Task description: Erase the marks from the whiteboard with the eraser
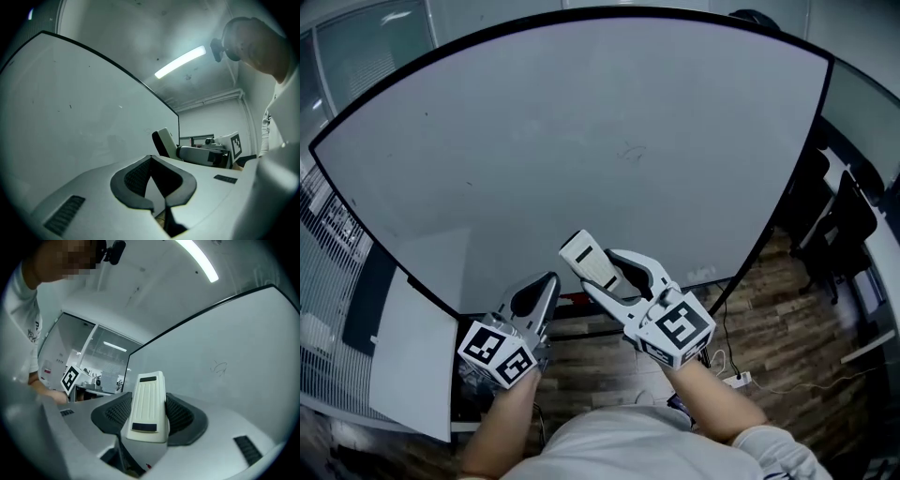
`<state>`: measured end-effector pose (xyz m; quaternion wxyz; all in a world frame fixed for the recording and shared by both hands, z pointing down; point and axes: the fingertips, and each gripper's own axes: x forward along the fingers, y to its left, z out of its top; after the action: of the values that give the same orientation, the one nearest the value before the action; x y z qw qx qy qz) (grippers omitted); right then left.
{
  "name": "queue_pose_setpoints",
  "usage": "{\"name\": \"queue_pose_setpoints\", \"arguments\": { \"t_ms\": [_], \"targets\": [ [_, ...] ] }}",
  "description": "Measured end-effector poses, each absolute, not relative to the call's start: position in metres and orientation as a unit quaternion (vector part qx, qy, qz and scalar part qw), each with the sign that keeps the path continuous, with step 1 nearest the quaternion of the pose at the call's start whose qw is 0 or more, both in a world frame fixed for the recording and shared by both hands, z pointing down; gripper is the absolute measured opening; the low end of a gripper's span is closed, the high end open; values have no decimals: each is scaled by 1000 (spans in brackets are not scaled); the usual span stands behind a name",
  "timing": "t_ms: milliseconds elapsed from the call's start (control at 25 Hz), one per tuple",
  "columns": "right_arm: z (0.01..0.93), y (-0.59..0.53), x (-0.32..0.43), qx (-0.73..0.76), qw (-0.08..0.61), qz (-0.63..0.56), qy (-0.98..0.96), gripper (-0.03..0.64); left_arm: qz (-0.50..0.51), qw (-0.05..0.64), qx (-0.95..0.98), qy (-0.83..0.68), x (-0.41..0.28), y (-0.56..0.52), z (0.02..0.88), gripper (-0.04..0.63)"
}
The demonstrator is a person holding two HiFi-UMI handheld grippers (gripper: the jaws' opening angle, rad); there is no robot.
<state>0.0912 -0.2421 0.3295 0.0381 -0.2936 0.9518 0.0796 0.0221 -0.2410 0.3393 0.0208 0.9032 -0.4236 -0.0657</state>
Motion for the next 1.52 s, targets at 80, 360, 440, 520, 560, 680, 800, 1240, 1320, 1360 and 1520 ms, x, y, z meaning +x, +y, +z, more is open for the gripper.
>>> {"name": "queue_pose_setpoints", "arguments": {
  "t_ms": [80, 360, 440, 520, 560, 680, 800, 1240, 1320, 1360, 1520],
  "targets": [
    [332, -222, 85, -299, 45, 71, 951, 232, -66, 24, 907, -414, 13, -223, 343, 6],
    [355, -150, 58, -317, 52, 40, 946, 231, -72, 37, 921, -382, -16, -157, 366, 8],
    [363, -130, 48, -320, 50, 31, 946, 232, -71, 37, 922, -378, -26, -139, 371, 6],
    [371, -110, 39, -322, 48, 25, 945, 232, -70, 37, 924, -374, -35, -121, 376, 6],
    [374, -101, 35, -324, 47, 24, 945, 230, -71, 38, 925, -371, -39, -113, 379, 6],
    [381, -78, 22, -327, 41, 26, 944, 231, -74, 45, 927, -366, -50, -92, 387, 8],
    [387, -60, 13, -329, 38, 25, 943, 232, -80, 51, 926, -364, -60, -76, 391, 6],
    [391, -26, 2, -332, 38, 26, 942, 230, -87, 64, 930, -351, -67, -49, 399, 6],
    [392, -26, 3, -336, 36, 27, 941, 230, -89, 62, 930, -350, -67, -49, 398, 6],
    [394, -25, 3, -337, 34, 27, 940, 230, -89, 61, 931, -350, -66, -48, 398, 6],
    [394, -21, 6, -342, 32, 25, 939, 230, -88, 54, 932, -347, -64, -41, 394, 6]
  ]
}}
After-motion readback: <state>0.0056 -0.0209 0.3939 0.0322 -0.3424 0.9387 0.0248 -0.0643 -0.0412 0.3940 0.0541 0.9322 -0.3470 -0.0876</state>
